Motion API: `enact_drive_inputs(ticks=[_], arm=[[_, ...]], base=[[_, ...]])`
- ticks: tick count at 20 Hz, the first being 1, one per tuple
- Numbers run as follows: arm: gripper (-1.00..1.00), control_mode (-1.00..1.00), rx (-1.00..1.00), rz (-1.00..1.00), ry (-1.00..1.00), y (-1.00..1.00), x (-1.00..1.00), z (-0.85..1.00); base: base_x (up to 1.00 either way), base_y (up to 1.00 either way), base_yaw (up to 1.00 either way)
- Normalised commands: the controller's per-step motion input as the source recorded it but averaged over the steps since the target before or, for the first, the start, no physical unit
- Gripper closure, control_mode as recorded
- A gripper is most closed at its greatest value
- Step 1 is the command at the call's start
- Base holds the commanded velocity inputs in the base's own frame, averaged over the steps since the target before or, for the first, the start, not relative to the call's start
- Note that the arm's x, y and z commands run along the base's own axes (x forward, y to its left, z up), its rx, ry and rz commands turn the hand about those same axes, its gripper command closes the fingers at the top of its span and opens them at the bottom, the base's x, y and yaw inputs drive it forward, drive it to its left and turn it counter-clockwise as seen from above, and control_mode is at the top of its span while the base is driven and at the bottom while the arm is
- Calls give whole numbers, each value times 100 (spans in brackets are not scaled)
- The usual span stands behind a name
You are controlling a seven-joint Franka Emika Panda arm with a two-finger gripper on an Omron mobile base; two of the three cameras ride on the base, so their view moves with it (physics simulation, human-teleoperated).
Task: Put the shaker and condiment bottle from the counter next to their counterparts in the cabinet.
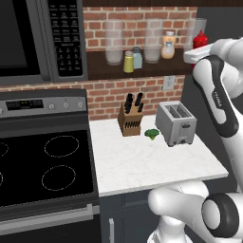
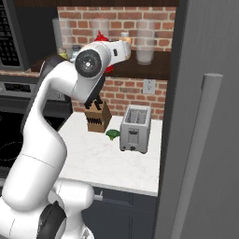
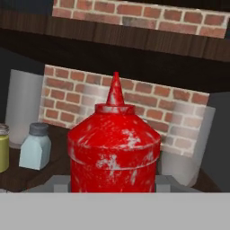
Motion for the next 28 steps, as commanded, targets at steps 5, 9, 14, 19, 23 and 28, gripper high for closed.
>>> enact_drive_inputs(ticks=[5,9,14,19,23,28], arm=[[100,-100,9,0,-8,3,0,0],[100,-100,0,0,0,1,6,0],[100,-100,0,0,2,7,15,-6],[100,-100,0,0,0,1,17,-18],[100,-100,2,0,0,0,18,-27],[100,-100,5,0,0,0,22,-27]], base=[[0,0,0],[0,0,0],[0,0,0],[0,0,0],[0,0,0],[0,0,0]])
